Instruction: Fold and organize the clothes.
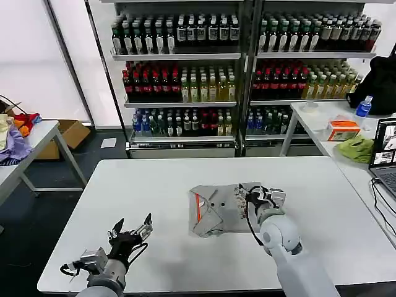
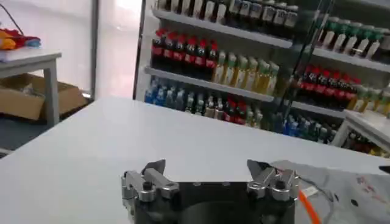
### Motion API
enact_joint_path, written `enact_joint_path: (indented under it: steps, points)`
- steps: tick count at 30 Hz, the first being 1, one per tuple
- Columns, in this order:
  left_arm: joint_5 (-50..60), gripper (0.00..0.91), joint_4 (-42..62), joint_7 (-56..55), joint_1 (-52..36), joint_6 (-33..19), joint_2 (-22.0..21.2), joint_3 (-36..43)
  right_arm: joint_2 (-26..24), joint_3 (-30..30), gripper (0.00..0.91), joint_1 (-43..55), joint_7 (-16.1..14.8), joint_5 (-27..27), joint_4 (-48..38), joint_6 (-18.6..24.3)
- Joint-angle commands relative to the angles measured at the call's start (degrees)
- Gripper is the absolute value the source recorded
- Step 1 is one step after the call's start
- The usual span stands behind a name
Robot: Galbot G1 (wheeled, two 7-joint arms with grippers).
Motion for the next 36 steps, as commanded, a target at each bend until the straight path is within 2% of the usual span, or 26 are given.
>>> enact_joint_path:
  steps: [1,6,18,21,23,27,30,31,32,36]
  points:
    - [0.2,0.907,-0.3,0.0,0.7,0.1,-0.1,0.1,3.0,-1.0,0.907,4.5,-0.4,1.6,-9.6,0.0]
    - [0.4,0.907,0.2,0.1,0.8,0.1,-0.3,0.2,3.6,-0.4,0.907,4.9,-1.2,1.7,-11.8,0.1]
    - [0.4,0.907,0.4,0.4,0.8,0.1,0.0,-0.2,3.2,-0.5,0.907,4.2,-1.3,2.4,-10.8,0.1]
    - [1.2,0.907,1.2,0.2,0.5,-0.8,0.1,-0.3,2.6,0.5,0.907,3.5,-1.3,4.0,-7.4,0.1]
    - [3.6,0.907,1.5,0.9,0.3,-3.7,0.3,-0.7,1.7,1.4,0.907,3.1,-1.5,3.4,-3.5,0.2]
    - [7.0,0.907,0.4,3.1,0.5,-8.1,0.9,-3.0,-2.3,5.3,0.907,1.5,-2.1,1.3,6.1,0.0]
    - [7.1,0.907,-0.6,3.5,1.3,-10.7,1.0,-5.2,-6.5,7.8,0.907,-1.0,-4.3,-6.6,11.7,0.1]
    - [7.1,0.907,-0.9,3.9,1.9,-11.2,1.2,-6.2,-7.7,8.1,0.907,-1.9,-4.8,-7.8,12.5,0.1]
    - [7.1,0.907,-1.0,4.1,2.2,-11.4,1.4,-6.6,-10.2,8.5,0.907,-3.7,-5.0,-11.8,13.5,0.1]
    - [6.7,0.907,-0.6,4.2,2.0,-11.3,1.9,-7.6,-16.8,8.8,0.907,-9.3,-3.7,-12.8,14.7,0.0]
